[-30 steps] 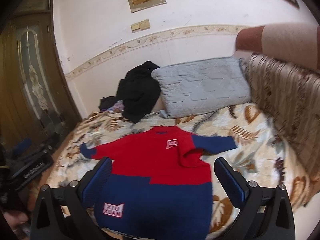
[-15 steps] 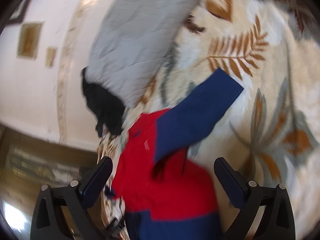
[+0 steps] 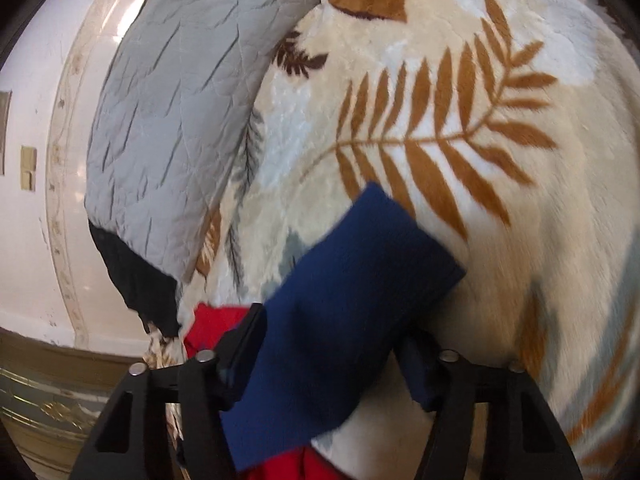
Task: Fold small clothes
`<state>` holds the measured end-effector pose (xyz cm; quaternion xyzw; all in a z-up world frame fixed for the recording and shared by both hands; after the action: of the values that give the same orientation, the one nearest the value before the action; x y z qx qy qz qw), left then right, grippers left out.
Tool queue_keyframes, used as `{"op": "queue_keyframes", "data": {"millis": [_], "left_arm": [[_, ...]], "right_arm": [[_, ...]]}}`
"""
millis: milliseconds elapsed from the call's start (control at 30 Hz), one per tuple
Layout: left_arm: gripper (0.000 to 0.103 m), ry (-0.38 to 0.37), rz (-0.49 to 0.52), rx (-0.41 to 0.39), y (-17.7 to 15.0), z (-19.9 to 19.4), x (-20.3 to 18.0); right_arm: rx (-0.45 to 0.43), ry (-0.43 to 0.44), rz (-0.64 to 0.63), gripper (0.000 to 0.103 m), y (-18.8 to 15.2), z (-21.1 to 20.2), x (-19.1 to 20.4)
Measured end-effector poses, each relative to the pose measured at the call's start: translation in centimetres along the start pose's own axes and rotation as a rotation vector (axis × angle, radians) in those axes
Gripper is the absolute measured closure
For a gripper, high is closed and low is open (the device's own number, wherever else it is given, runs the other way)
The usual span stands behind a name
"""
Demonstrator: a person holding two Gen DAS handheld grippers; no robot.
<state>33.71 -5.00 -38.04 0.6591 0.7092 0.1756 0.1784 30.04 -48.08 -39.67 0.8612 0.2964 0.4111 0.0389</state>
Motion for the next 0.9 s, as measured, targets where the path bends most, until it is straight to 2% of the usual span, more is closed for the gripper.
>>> {"op": "queue_keyframes", "data": {"millis": [33, 100, 133, 200, 333, 433, 633, 700, 767, 833, 867, 900], "left_arm": [[0.000, -0.023, -0.013, 0.000, 0.0, 0.0, 0.2], [0.000, -0.028, 0.019, 0.007, 0.0, -0.1, 0.2], [0.000, -0.027, 0.031, 0.020, 0.1, -0.2, 0.2], [0.000, -0.041, 0.005, 0.002, 0.9, -1.1, 0.7], [0.000, -0.001, -0.062, -0.193, 4.1, -4.3, 2.7], [0.000, 0.003, -0.130, -0.236, 5.8, -4.9, 4.7], [0.000, 0.056, -0.248, -0.288, 7.2, -5.7, 8.5], [0.000, 0.071, -0.286, -0.298, 7.6, -5.7, 10.2], [0.000, 0.090, -0.324, -0.295, 7.8, -5.5, 11.9], [0.000, 0.094, -0.364, -0.281, 7.9, -5.2, 13.5], [0.000, 0.097, -0.385, -0.278, 8.0, -5.2, 14.3], [0.000, 0.101, -0.407, -0.275, 8.1, -5.2, 15.3]], "right_arm": [[-0.011, -0.001, -0.012, 0.079, 0.4, 0.3, 0.0], [0.001, -0.010, -0.020, 0.091, 0.7, 1.7, -0.2], [-0.005, -0.007, -0.019, 0.094, 0.8, 1.8, -0.1], [-0.026, 0.017, -0.085, 0.095, 0.9, 1.2, 1.7], [-0.100, 0.189, -0.219, 0.095, 0.1, -1.7, 9.0], [-0.112, 0.274, -0.359, 0.095, -2.1, -2.8, 15.8], [-0.029, 0.421, -0.524, 0.094, -7.8, -0.1, 27.8], [-0.005, 0.455, -0.545, 0.090, -9.6, 1.0, 30.5], [0.052, 0.476, -0.538, 0.075, -11.8, 2.3, 32.6], [0.114, 0.492, -0.537, 0.012, -13.3, 3.3, 34.3], [0.112, 0.495, -0.538, 0.010, -13.5, 3.3, 34.6], [0.069, 0.505, -0.543, 0.010, -13.5, 2.8, 34.8]]}}
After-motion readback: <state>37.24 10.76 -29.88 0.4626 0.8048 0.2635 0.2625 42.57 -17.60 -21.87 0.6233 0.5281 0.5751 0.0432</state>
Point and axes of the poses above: each gripper's, at about its wrist camera, not at the fingertips, and z roughly the way its jaws point, x to its left, y to its top, the point moved 7 cm from there along z, roughly the way its jaws point, and after that the axes turned 15 degrees about -z, right-handed, at the moved point
